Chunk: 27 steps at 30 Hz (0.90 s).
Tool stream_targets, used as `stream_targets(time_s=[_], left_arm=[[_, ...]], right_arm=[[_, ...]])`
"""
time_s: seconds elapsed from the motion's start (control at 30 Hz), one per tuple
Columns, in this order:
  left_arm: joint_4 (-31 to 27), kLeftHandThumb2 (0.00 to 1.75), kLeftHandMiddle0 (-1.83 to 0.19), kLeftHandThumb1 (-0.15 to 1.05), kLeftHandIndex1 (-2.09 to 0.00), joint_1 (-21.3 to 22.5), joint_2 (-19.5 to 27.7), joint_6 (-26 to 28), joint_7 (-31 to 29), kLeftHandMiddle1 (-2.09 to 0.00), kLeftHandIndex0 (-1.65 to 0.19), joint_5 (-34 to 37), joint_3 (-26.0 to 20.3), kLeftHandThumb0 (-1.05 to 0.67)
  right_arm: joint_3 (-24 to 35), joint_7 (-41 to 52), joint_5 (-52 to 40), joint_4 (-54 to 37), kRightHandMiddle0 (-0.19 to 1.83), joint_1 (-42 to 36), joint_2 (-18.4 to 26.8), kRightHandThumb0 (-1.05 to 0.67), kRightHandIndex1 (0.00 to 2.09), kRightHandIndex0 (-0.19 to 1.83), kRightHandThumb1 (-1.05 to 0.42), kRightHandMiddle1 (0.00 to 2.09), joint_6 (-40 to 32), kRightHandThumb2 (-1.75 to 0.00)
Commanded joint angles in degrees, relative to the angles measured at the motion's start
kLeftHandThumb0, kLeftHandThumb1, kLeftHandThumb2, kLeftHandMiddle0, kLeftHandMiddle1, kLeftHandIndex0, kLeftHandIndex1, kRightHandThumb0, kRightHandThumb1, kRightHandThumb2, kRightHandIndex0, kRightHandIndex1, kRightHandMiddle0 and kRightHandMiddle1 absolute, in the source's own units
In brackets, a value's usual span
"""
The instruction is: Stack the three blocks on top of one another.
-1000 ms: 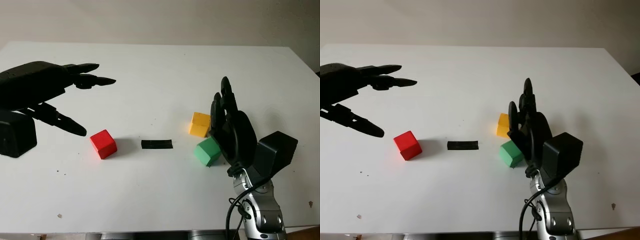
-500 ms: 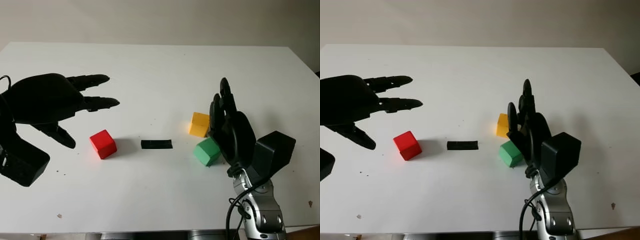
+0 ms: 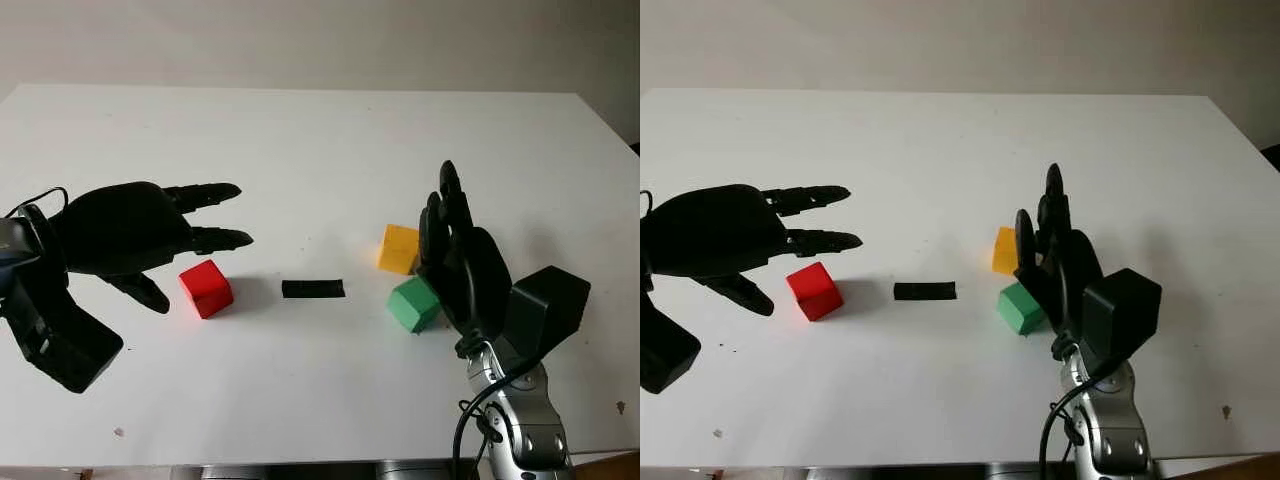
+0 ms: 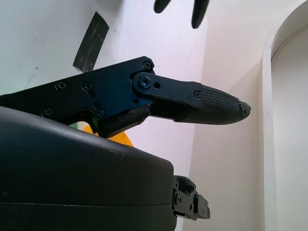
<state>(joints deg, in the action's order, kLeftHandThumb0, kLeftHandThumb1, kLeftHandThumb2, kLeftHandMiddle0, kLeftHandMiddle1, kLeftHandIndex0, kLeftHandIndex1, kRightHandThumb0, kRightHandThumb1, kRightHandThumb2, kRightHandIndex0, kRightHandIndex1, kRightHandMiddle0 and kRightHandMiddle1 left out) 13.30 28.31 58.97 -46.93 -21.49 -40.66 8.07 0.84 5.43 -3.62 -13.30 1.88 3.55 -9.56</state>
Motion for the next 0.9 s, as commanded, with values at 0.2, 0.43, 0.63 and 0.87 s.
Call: stream_targets(time_s=[0.2, 0.43, 0.63, 0.87], left_arm=[[0.96, 0.06, 0.08, 0.90, -0.08, -1.08, -0.46, -0.46, 2.64, -0.06, -0.36, -1.90, 1.78, -0.53], [3.10, 0.06, 0.04, 0.91, -0.11, 0.00, -0.97, -2.25, 7.98, -0.07, -0.44, -5.50, 2.96, -0.57], [4.26, 0.07, 0.01, 0.94, -0.18, 0.30, -1.07, -3.23, 12.95, -0.07, -0.54, -7.81, 3.34, -0.53], [5.06, 0.06, -0.05, 1.04, -1.07, 1.62, -0.57, -3.22, 17.86, -0.06, -0.23, -12.77, 4.54, -0.42]], right_arm=[[0.29, 0.31, 0.00, -1.32, -0.19, -0.57, 0.67, -0.77, 0.00, -0.19, -1.05, 0.00, 0.13, -0.65], [0.54, 0.06, -0.47, -2.07, -0.19, -0.93, 0.31, -0.77, 0.00, -0.19, -1.05, 0.00, -0.63, -0.64], [0.53, 0.65, -0.52, -1.71, -0.19, -1.16, 0.75, -0.75, 0.00, -0.19, -1.05, 0.00, 0.12, -0.65], [0.31, 0.66, -0.35, -2.01, -0.19, -1.30, 0.74, -0.75, 0.00, -0.19, -1.05, 0.00, -0.20, -0.65]])
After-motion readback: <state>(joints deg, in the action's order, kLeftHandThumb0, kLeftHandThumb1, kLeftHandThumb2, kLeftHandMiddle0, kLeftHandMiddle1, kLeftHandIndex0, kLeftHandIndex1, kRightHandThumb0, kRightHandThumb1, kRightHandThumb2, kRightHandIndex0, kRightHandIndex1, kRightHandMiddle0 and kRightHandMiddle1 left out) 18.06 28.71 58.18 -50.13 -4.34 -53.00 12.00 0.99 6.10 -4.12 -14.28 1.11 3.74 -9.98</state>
